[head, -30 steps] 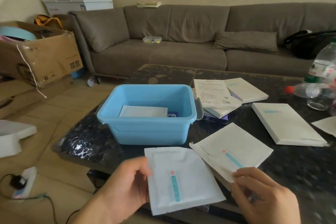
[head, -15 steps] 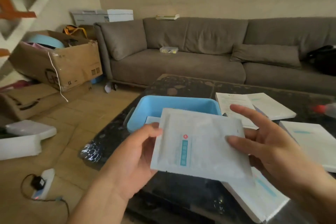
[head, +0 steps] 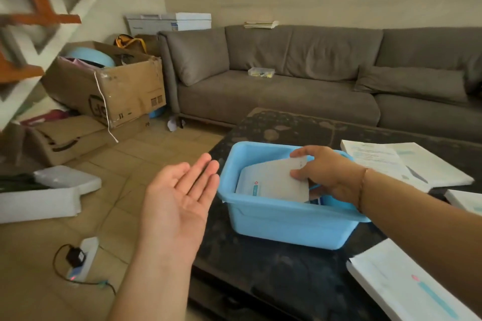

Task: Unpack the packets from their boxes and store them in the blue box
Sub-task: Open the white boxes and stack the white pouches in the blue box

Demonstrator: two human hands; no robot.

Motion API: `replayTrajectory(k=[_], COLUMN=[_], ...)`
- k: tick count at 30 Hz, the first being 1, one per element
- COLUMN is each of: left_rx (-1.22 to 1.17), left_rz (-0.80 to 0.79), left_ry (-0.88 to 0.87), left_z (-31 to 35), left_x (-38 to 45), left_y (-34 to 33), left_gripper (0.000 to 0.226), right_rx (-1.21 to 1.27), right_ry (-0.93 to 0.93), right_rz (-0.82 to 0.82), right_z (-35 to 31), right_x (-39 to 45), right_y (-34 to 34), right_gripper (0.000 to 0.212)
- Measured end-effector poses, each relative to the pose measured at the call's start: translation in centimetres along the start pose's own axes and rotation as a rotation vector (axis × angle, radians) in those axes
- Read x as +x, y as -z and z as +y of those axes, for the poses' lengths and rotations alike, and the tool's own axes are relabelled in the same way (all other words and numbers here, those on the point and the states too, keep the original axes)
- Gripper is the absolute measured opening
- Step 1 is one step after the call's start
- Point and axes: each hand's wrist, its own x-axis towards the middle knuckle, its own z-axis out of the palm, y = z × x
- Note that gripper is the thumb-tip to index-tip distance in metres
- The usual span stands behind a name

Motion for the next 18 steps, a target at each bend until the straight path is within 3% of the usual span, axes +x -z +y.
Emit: replayTrajectory(k=[8, 13, 18], left_rx=[-0.019, -0.017, 0.038], left_rz=[-0.012, -0.032, -0.071], left_ry=[0.032, 0.037, 0.022], left_z=[0.0, -0.4, -0.9], left_x=[0.1, 0.0, -0.2], left_y=[0.3, 0.3, 0.0], left_gripper=[0.017, 0.025, 0.022], right_rx=[-0.381, -0.758, -0.955], right_ry=[-0.028, 0.142, 0.255], right_rz=[-0.084, -0.092, -0.116], right_z=[0.8, 1.1, 1.3], right_x=[0.2, 0.3, 0.6], right_y=[0.4, 0.0, -0.3], right_gripper=[0.045, 0.055, 0.061])
